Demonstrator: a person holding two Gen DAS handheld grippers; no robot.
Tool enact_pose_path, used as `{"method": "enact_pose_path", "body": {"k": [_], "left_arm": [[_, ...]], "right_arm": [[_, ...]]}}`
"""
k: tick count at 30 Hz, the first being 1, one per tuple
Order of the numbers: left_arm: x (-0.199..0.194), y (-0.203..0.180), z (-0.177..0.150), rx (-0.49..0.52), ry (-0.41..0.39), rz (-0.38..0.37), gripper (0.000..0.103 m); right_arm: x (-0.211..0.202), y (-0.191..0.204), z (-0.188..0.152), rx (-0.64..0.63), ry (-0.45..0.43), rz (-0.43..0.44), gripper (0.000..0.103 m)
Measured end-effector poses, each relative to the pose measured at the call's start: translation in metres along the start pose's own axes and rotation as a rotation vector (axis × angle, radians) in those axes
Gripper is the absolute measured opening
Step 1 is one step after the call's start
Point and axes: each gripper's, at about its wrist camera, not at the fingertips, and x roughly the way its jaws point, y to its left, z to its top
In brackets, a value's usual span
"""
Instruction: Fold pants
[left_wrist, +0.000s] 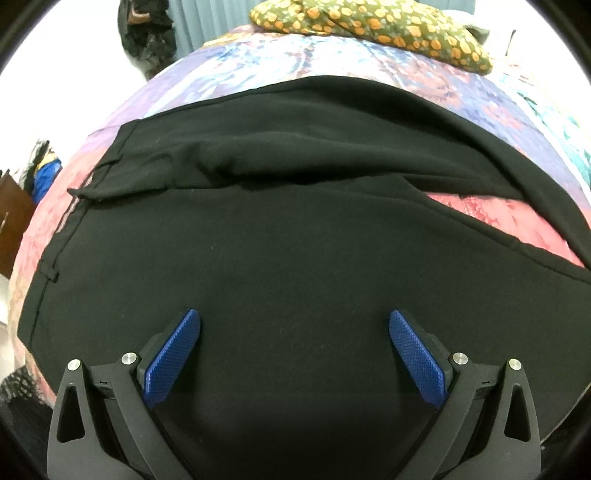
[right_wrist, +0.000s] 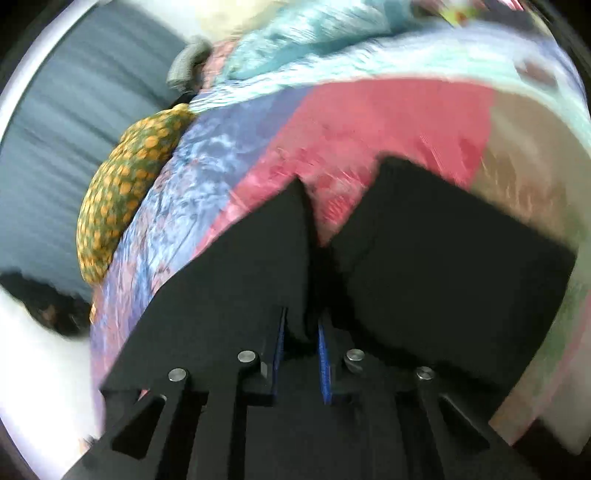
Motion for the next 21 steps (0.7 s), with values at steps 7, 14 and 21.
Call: {"method": "enact_pose_path", "body": {"k": [7, 14, 21], "left_arm": [[-0.006, 0.005, 0.045, -0.012, -0.013, -0.05, 0.102], [0.025, 0.007, 0.13, -0.167, 0.111, -0.28, 0.102], [0.058, 0.007, 0.181, -0.295, 0.179, -0.37, 0.102]], "right_arm": [[-0.07, 0.065, 0.016, -0.281, -0.132, 0.114, 0.014], [-0.114, 0.101, 0.008, -0.382, -0.174, 0.169, 0.014], [-0.13, 0.115, 0.003, -0.437, -0.192, 0.199, 0.014]]}}
